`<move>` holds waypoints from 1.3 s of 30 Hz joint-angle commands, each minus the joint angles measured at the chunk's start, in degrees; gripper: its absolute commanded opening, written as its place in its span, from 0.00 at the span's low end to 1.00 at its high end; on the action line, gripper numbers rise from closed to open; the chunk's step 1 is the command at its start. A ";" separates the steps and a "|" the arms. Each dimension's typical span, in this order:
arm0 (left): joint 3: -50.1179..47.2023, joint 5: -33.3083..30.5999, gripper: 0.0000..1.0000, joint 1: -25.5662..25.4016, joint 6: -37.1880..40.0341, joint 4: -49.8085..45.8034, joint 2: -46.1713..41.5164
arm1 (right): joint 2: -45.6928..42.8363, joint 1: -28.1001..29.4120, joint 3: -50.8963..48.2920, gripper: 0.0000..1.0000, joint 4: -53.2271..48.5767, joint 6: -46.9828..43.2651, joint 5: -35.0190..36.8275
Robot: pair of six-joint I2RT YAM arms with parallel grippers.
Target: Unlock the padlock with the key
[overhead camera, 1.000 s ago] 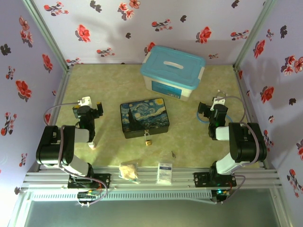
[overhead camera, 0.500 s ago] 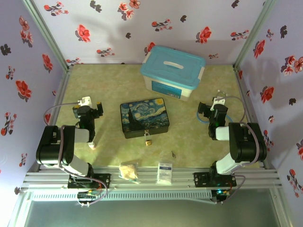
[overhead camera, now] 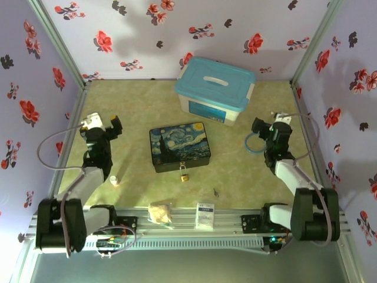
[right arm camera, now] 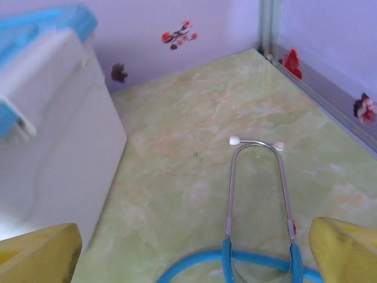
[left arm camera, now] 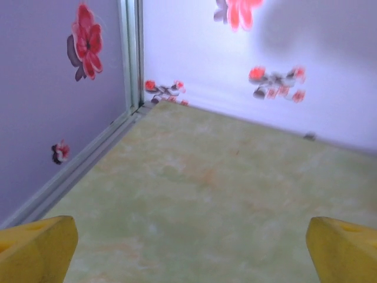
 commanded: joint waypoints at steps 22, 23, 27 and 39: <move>4.31 8.52 1.00 -41.29 -22.52 -36.45 -14.84 | -11.72 27.95 0.03 0.68 -42.01 16.89 -7.64; 4.73 7.48 1.00 -43.36 -22.71 -35.40 -13.86 | -11.51 30.19 -0.15 0.66 -42.29 17.82 -7.49; 7.78 2.99 1.00 -49.78 -23.13 -34.55 -9.41 | -11.13 38.25 -0.02 0.63 -45.09 20.86 -5.80; 11.24 4.08 1.00 -56.74 -22.93 -30.69 1.43 | -5.66 53.00 1.65 0.44 -52.42 27.67 -7.89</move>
